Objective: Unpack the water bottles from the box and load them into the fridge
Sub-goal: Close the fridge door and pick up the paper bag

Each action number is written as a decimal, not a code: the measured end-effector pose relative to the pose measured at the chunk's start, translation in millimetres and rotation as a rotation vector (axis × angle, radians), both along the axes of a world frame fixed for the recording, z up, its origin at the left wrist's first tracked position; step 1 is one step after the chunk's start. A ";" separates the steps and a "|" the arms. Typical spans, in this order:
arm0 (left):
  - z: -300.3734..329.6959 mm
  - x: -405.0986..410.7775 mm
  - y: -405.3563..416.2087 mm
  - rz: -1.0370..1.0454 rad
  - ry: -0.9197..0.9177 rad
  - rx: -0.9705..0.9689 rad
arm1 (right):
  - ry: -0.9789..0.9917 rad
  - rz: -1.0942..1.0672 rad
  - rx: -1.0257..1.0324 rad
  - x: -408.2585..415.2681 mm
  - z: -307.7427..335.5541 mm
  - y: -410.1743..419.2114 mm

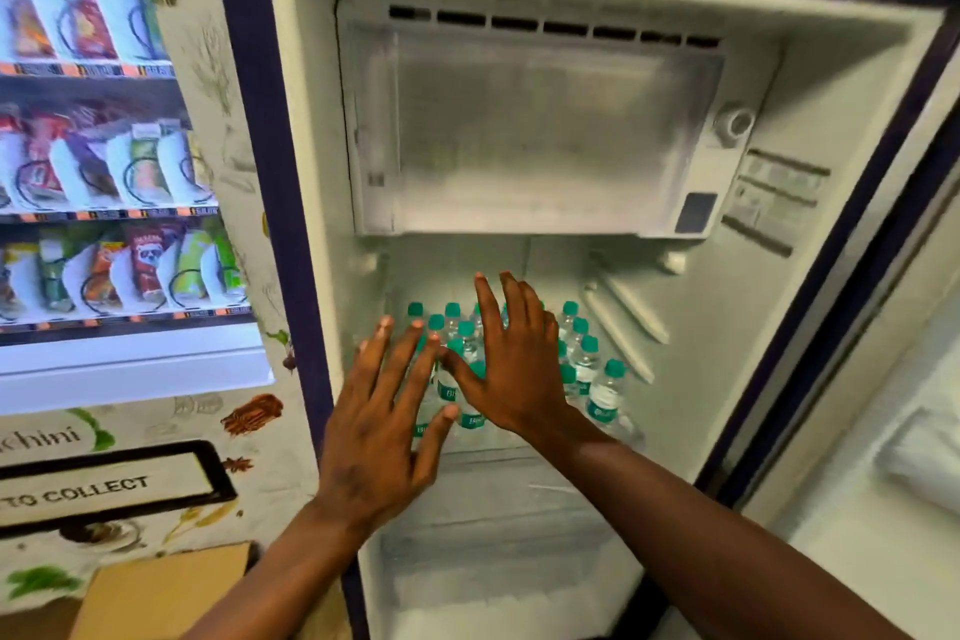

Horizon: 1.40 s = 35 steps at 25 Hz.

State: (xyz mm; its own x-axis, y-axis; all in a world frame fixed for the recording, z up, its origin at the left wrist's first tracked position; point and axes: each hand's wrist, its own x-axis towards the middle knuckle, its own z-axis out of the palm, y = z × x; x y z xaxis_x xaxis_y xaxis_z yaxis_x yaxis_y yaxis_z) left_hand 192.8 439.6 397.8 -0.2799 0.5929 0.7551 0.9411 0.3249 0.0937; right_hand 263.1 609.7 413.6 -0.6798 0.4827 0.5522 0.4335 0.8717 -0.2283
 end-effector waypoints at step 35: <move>401.5 315.7 -94.8 -0.275 0.021 -0.355 | -0.016 -0.360 -0.006 443.9 381.6 -160.9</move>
State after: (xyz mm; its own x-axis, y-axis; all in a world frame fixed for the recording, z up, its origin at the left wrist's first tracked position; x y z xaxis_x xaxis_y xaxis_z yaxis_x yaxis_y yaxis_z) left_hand 508.6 344.7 799.3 -0.0623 0.8664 0.4954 0.9975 0.0711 0.0011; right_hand 707.0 448.8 795.2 -0.4740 0.6961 0.5393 0.7165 0.6609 -0.2233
